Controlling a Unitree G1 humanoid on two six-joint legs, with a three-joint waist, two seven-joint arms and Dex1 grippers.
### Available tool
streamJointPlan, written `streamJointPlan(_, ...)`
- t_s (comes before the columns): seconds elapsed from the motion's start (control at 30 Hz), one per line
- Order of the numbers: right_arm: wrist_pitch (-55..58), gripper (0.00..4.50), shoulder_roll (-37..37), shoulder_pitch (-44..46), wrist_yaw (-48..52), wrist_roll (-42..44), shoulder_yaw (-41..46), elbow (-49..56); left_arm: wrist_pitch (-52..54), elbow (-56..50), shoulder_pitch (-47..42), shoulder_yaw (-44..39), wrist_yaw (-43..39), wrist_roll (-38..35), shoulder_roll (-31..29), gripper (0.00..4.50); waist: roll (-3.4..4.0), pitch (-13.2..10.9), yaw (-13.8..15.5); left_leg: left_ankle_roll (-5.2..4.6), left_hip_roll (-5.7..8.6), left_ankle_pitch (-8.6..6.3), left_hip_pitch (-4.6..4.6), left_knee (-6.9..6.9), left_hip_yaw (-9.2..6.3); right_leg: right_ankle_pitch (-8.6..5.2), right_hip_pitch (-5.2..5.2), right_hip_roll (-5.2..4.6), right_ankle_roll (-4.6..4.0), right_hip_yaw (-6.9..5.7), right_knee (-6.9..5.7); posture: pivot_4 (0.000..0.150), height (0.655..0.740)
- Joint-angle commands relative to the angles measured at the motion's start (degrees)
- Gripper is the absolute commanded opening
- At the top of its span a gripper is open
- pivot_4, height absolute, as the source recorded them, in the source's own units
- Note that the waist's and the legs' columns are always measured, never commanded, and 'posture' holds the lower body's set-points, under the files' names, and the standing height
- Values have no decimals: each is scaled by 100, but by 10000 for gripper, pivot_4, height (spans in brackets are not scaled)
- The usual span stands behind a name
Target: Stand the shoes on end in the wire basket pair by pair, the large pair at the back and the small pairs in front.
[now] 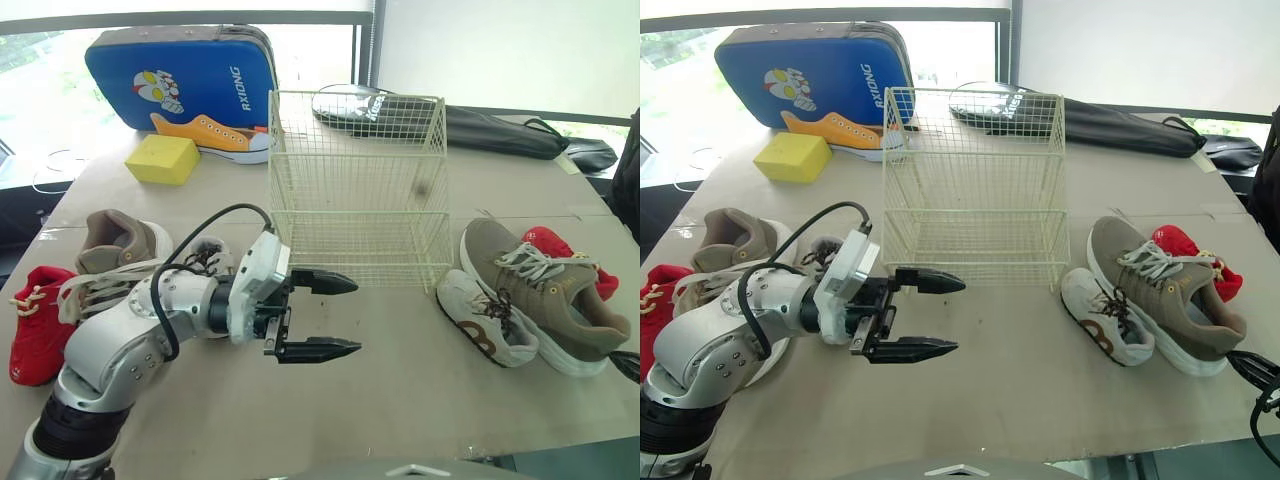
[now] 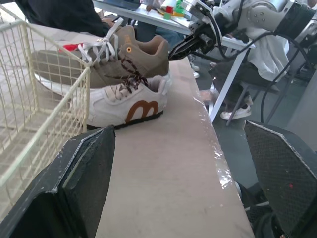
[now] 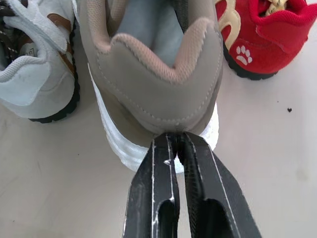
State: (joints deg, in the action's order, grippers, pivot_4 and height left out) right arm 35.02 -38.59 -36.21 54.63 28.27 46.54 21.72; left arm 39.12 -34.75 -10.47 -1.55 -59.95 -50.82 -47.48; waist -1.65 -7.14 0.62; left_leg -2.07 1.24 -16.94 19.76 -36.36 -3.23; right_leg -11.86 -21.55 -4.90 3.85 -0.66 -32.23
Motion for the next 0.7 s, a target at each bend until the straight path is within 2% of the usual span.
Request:
streamJointPlan(0.03,2,252,62,-171,-67,154,169,270,36,-83,-118,14,77,-72,62,45000,1,0,6,0,1,0,-1,0,0,0,-1,0,0,1,-4,1500,7400)
streamJointPlan(0.07,37,252,75,-241,-16,263,272,321,52,-84,-135,28,95,-68,82,45000,4,-1,18,0,2,0,-1,0,0,0,-1,-1,0,1,-8,1500,7400)
streamJointPlan(0.17,314,8842,64,-596,234,778,657,662,102,-69,-199,90,117,-68,128,45000,28,1,37,-1,9,0,-2,0,-13,0,-5,-3,0,-1,-11,1500,7400)
streamJointPlan(0.23,387,16821,-4,-718,242,872,728,779,128,-58,-239,122,113,-74,139,45000,36,7,63,-1,16,1,-2,0,-19,0,-5,-3,0,-1,-17,1500,7400)
streamJointPlan(0.3,346,28059,-97,-663,143,799,739,704,155,-43,-290,151,113,-76,154,45000,27,10,71,-1,18,0,-1,0,-25,0,-5,-6,0,-2,-27,1500,7400)
streamJointPlan(0.43,362,44284,-279,-569,87,788,776,579,197,-22,-357,175,109,-76,167,45000,26,7,70,-1,19,0,0,0,-21,-1,-5,-7,0,-2,-26,1500,7400)
streamJointPlan(0.7,218,44284,-568,7,-250,459,433,193,285,-100,-337,121,173,-131,153,45000,24,6,65,-1,25,1,0,-1,-19,0,-4,0,0,-4,-37,1500,7400)
